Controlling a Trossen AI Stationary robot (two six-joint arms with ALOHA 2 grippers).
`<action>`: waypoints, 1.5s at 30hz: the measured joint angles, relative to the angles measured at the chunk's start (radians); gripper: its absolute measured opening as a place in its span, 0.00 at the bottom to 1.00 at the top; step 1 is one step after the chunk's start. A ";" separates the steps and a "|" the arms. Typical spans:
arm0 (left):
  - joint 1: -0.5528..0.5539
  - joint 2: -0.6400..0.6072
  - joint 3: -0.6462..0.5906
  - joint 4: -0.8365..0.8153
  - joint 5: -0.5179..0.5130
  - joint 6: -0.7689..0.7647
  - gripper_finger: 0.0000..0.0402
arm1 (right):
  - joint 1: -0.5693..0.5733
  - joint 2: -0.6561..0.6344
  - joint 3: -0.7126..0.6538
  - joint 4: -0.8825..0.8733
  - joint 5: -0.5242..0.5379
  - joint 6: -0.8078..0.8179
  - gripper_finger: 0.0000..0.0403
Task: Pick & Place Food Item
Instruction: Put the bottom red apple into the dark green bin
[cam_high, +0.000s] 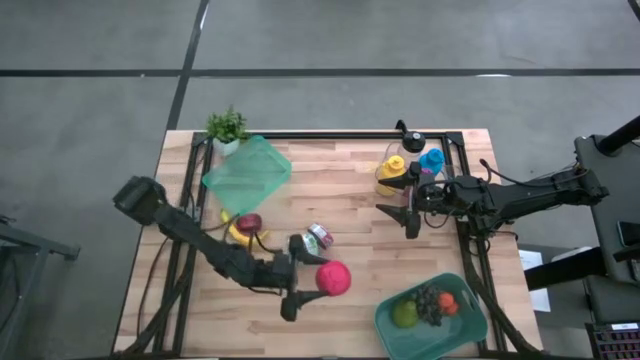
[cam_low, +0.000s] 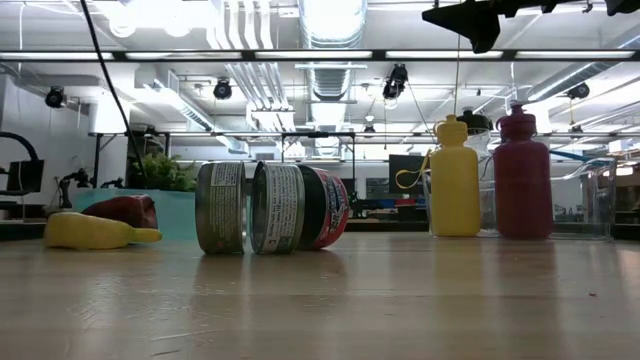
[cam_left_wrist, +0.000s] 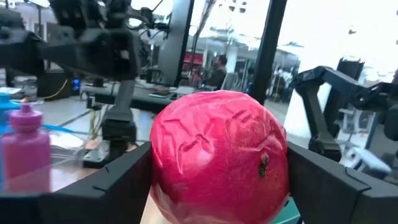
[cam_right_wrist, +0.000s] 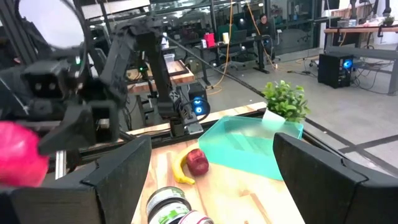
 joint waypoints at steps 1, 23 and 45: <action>-0.003 0.031 0.005 0.040 0.000 0.000 0.80 | 0.000 0.000 0.000 0.000 0.000 0.000 0.83; -0.007 0.214 0.237 -0.176 0.015 -0.001 0.80 | 0.000 0.000 0.000 0.000 0.000 0.000 0.83; 0.008 0.440 0.243 -0.170 0.026 -0.184 0.80 | 0.000 0.000 0.000 -0.001 0.000 0.000 0.83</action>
